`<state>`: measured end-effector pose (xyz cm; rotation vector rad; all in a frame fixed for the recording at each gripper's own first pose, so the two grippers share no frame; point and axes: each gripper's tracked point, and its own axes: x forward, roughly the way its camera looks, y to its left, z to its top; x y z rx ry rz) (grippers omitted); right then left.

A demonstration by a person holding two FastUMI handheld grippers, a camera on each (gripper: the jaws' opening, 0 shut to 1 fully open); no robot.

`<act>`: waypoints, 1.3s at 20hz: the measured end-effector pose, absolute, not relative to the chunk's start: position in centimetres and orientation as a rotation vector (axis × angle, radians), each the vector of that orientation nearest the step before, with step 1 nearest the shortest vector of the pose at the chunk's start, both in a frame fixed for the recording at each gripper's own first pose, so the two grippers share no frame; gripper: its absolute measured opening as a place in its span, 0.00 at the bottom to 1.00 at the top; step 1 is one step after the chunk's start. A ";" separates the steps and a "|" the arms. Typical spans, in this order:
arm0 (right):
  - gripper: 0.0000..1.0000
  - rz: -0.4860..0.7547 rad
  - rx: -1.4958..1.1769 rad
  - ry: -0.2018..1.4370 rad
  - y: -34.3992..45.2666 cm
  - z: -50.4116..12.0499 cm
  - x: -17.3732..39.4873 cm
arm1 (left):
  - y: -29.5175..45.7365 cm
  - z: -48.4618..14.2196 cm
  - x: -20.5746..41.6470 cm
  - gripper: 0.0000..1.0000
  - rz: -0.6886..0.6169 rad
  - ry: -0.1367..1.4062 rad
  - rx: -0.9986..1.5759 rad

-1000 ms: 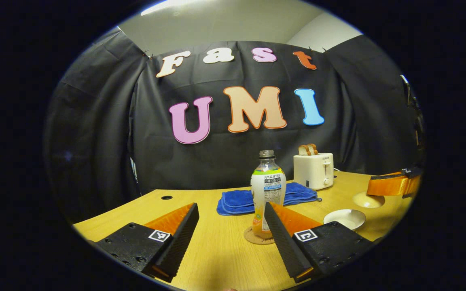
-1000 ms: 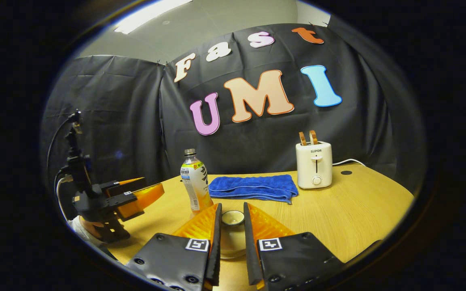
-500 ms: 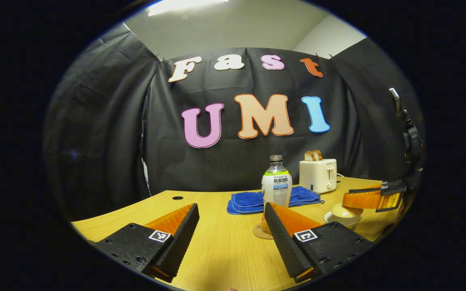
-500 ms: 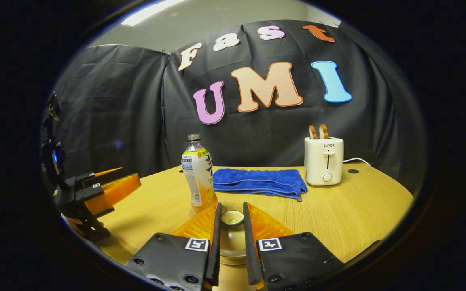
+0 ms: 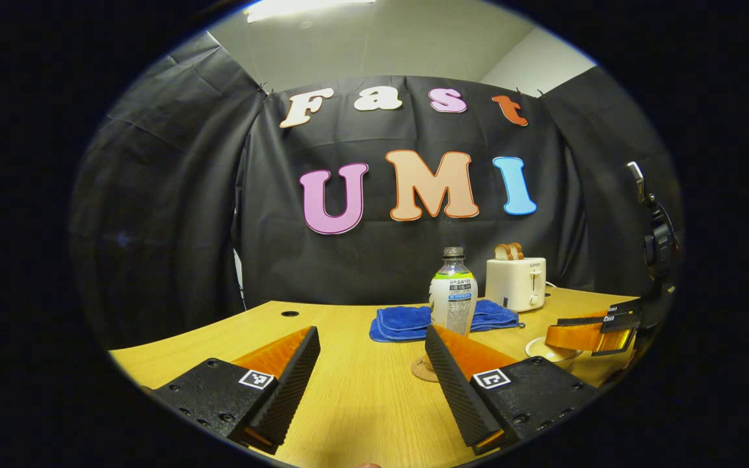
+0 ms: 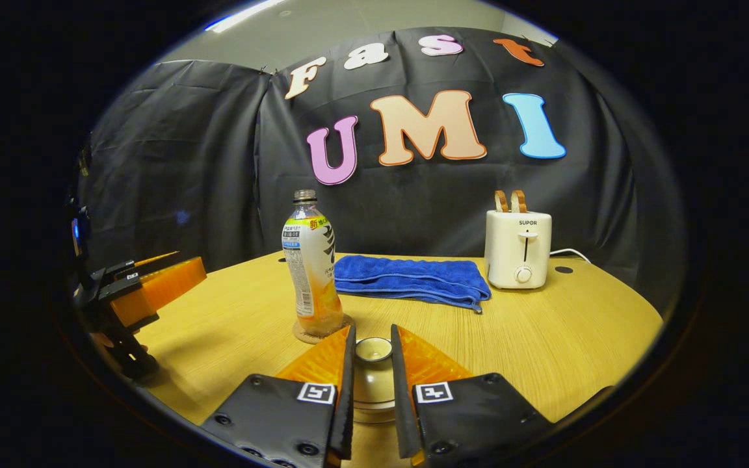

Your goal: Open the teacup lid with one hand, grasp the water bottle and pour water into the teacup with the other hand; after pouring, place the water bottle on the coaster and then close the teacup lid.

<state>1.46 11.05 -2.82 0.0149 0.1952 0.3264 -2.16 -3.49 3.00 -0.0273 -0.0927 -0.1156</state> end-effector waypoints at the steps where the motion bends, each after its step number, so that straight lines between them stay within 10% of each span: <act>1: 0.31 0.327 0.022 0.197 11.0 -2.9 1.5 | -3.5 2.9 -2.2 0.94 -0.115 -0.089 -0.034; 9: 0.34 0.313 0.053 0.189 10.7 -2.8 1.1 | -3.7 1.9 -2.3 0.95 -0.108 -0.063 -0.082; 16: 0.99 0.255 0.054 0.073 9.7 -0.4 -0.3 | -3.8 1.8 -3.2 0.94 -0.093 -0.072 -0.087; 26: 0.99 0.124 0.052 0.061 6.3 -1.1 -3.2 | -5.1 1.5 -5.4 0.95 -0.143 -0.075 -0.076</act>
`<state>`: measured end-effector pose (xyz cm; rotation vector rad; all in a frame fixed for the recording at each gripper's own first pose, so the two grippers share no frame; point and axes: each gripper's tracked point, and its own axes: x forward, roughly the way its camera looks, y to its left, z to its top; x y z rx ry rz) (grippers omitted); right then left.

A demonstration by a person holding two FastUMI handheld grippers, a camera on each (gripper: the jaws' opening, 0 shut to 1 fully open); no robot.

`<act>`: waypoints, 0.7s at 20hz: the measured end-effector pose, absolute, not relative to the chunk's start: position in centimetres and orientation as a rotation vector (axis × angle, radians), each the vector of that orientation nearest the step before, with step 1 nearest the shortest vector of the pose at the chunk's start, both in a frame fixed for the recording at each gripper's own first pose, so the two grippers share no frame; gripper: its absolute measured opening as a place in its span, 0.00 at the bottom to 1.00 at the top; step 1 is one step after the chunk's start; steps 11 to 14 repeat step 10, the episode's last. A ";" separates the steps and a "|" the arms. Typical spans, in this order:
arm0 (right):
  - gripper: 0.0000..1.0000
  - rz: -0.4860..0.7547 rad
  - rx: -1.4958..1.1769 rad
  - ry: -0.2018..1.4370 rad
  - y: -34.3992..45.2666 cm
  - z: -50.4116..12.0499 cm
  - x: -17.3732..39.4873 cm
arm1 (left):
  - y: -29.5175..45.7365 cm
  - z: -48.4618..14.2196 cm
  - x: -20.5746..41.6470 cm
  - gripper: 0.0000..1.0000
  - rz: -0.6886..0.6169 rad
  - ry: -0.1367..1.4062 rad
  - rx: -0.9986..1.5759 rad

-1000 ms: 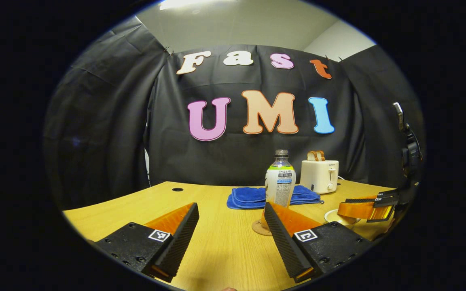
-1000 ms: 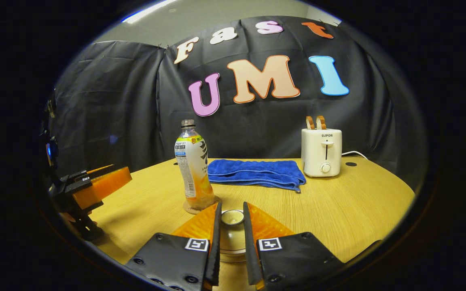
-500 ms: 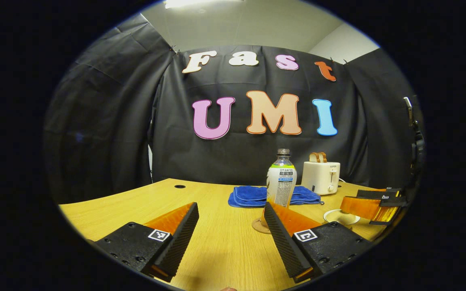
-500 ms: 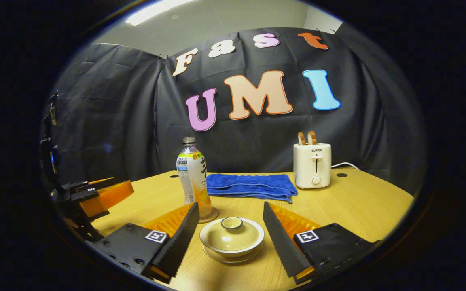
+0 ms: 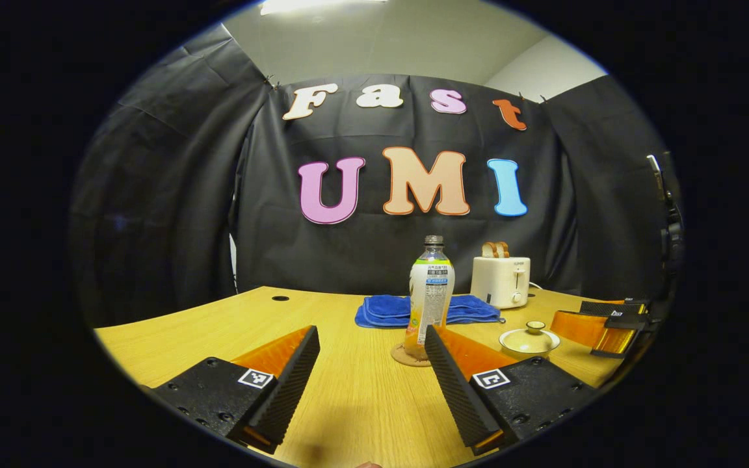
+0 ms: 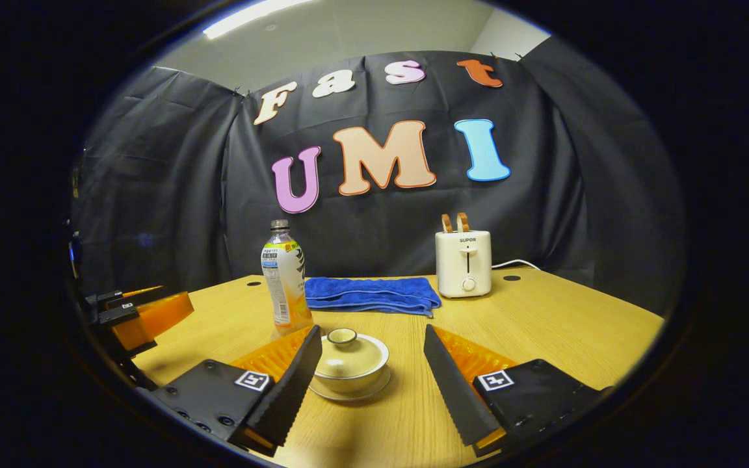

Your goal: Open the teacup lid with one hand, grasp the water bottle and pour water into the teacup with the other hand; after pouring, place the water bottle on the coaster and then close the teacup lid.

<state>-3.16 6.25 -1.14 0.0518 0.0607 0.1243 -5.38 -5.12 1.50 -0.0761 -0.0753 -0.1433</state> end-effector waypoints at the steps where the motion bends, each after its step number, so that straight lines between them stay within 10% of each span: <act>1: 0.99 0.122 0.054 0.063 6.2 -1.2 -3.3 | -5.2 1.5 -5.6 0.95 -0.147 -0.072 -0.074; 14: 0.99 0.034 -0.011 -0.014 5.2 -0.1 -4.2 | -6.0 0.0 -5.8 0.96 -0.166 -0.006 -0.019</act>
